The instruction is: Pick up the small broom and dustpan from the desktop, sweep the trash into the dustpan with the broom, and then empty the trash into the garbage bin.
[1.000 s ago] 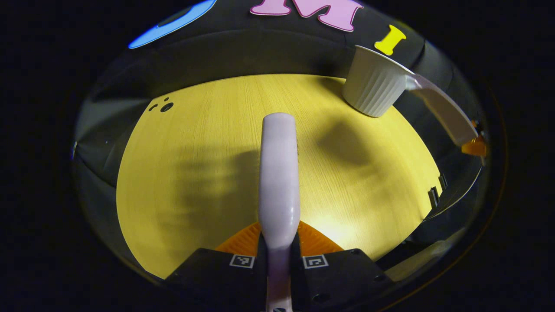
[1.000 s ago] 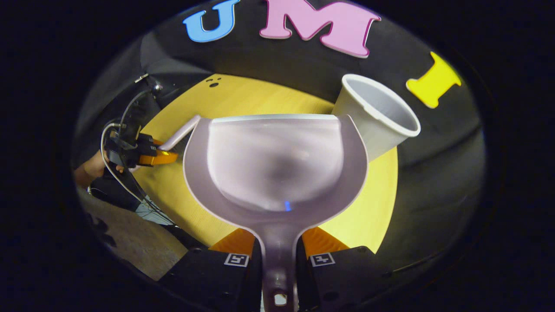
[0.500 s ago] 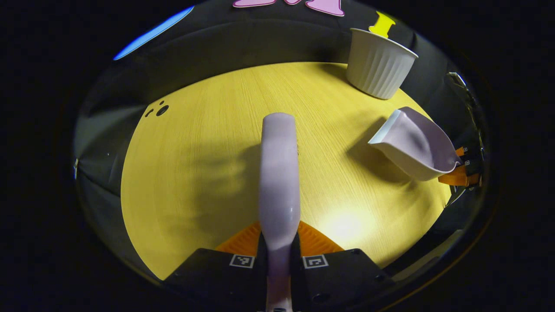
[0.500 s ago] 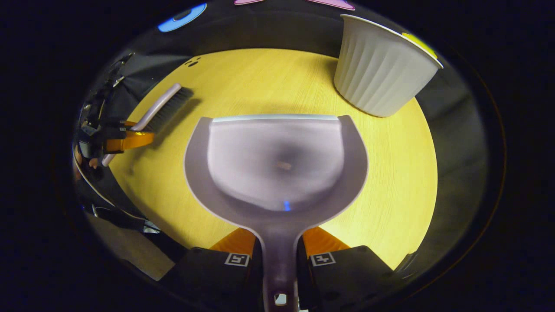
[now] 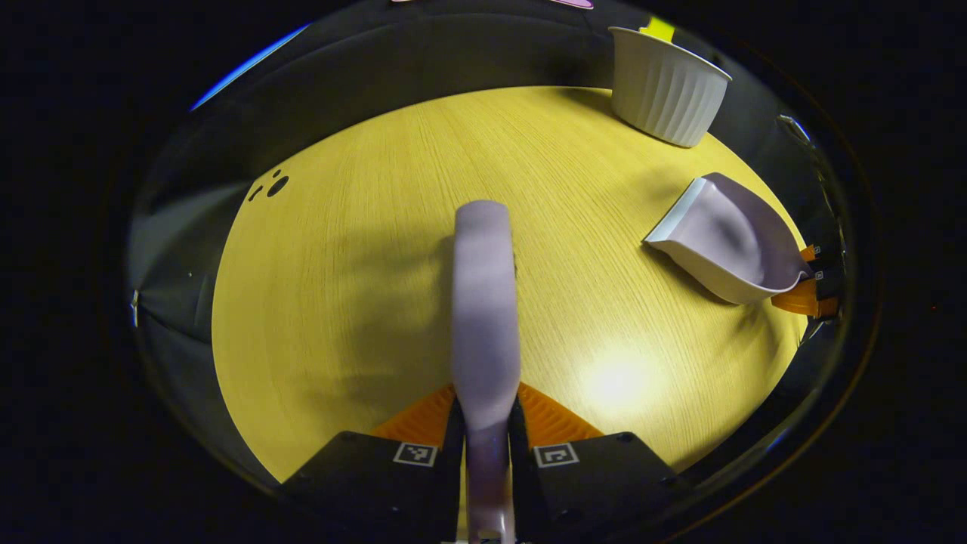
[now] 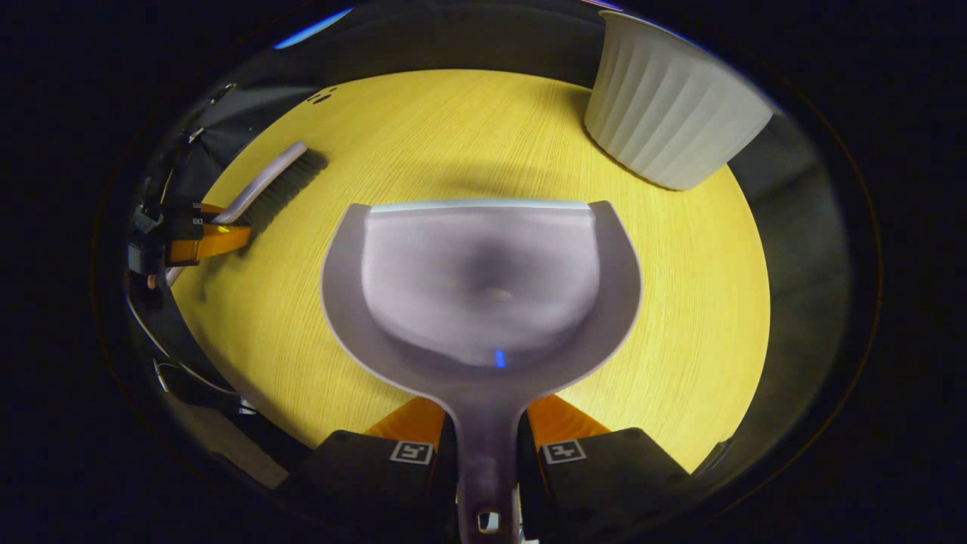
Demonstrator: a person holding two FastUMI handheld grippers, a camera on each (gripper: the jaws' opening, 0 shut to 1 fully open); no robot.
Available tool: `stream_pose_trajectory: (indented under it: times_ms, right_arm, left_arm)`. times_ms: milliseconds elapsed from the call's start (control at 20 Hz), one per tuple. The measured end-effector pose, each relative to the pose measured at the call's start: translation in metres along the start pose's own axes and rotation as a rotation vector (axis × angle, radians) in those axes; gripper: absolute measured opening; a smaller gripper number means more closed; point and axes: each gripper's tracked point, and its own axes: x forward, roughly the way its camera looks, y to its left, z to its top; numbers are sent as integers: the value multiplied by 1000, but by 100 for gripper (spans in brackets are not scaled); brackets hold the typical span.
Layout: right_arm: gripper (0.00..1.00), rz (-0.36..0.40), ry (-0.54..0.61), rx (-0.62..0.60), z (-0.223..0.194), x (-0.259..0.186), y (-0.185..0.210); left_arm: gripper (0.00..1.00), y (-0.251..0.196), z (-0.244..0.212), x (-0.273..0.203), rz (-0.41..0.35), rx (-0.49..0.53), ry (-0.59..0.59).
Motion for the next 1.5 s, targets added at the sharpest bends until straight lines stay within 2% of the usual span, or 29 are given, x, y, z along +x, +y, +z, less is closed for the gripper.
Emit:
stream_pose_trajectory:
  times_ms: [150, 200, 250, 300, 500, 700, 850, 900, 950, 1000, 1150, 1200, 1250, 1300, 1350, 1400, 1450, 1500]
  right_arm:
    - [39, 33, -3, 12, -2, -1, 5]
    - [37, 41, -6, 16, -3, -7, 6]
    - [42, 45, -12, 17, -3, -11, 6]
    - [43, 47, -19, 14, -1, -17, 4]
    - [43, 55, -68, 10, 2, -47, 5]
    - [42, 58, -167, 5, 18, -87, 9]
    - [42, 58, -287, 12, 42, -120, 15]
    - [42, 57, -336, 15, 53, -133, 16]
    - [37, 53, -388, 14, 65, -145, 15]
    - [42, 45, -439, 11, 76, -159, 13]
    - [42, 20, -602, 7, 112, -201, 8]
    - [37, 16, -656, 13, 124, -217, 6]
    - [37, 14, -707, 20, 133, -231, 5]
    - [46, 10, -754, 25, 141, -243, 6]
    - [41, 6, -795, 28, 149, -253, 5]
    - [41, 3, -828, 27, 154, -261, 5]
    - [46, -2, -857, 23, 157, -269, 4]
    - [41, -7, -880, 16, 162, -278, 3]
  left_arm:
    - [34, 10, 0, -12, 18, 23, -6]
    - [41, 10, -1, -15, 26, 29, -8]
    - [41, 12, -2, -20, 30, 32, -7]
    - [35, 14, -4, -26, 32, 35, -9]
    - [35, 21, -10, -48, 48, 52, -30]
    - [35, 21, 2, -81, 62, 46, -114]
    - [35, 12, 29, -109, 49, 18, -219]
    - [35, 8, 41, -121, 41, 11, -270]
    - [35, 5, 56, -134, 32, 4, -326]
    - [35, 1, 73, -149, 23, -4, -389]
    - [35, -9, 118, -194, -6, -26, -564]
    - [35, -12, 131, -207, -16, -31, -618]
    - [35, -15, 143, -221, -27, -35, -671]
    - [35, -17, 154, -236, -39, -36, -716]
    - [35, -19, 163, -246, -49, -40, -743]
    - [35, -21, 168, -254, -59, -51, -769]
    - [35, -22, 175, -266, -71, -66, -793]
    - [35, -22, 184, -277, -76, -81, -822]
